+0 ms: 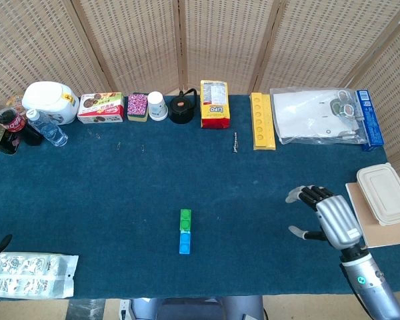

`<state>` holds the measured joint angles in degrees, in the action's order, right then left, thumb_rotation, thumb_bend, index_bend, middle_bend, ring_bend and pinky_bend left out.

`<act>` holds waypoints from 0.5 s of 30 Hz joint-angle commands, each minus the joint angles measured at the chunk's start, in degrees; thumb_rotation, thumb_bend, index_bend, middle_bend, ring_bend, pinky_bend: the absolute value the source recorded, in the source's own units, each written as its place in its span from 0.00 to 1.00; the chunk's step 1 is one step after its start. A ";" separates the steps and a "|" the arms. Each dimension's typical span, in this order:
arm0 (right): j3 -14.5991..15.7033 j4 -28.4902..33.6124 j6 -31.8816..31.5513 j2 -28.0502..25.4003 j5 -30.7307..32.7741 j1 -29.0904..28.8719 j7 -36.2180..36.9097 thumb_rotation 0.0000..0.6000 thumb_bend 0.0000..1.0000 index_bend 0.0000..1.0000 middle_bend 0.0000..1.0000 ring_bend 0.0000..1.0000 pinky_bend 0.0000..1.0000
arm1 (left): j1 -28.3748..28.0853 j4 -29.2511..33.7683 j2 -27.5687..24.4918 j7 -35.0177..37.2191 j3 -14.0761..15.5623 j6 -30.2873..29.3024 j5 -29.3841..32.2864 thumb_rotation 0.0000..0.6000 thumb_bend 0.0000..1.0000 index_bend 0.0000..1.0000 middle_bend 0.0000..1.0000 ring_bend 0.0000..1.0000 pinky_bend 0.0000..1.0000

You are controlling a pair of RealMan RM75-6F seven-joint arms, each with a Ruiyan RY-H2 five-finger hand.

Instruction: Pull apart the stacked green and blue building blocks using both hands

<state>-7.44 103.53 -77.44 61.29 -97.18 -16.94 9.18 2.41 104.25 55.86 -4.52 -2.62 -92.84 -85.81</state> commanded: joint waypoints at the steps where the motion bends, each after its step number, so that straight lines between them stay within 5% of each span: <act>1: -2.14 -3.30 5.33 0.42 -4.13 -7.73 8.67 1.00 0.07 0.39 0.39 0.37 0.41 | -0.02 0.81 -0.50 -0.88 -0.13 0.09 0.40 0.85 0.24 0.09 0.08 0.00 0.03; 5: -4.14 -4.92 11.61 1.81 -6.13 -15.91 13.13 1.00 0.07 0.39 0.39 0.37 0.41 | 0.11 2.20 -1.41 -2.04 -0.55 -0.21 1.38 0.84 0.24 0.09 0.08 0.00 0.03; 15: -4.52 -7.42 16.55 3.32 -8.14 -23.79 14.04 1.00 0.03 0.39 0.39 0.36 0.41 | 0.75 3.64 -2.41 -3.55 -0.41 -0.74 2.20 0.85 0.24 0.09 0.08 0.00 0.03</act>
<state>-11.87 96.51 -61.49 64.35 -104.96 -40.06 23.31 3.13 107.86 53.49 -8.03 -3.03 -93.56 -83.65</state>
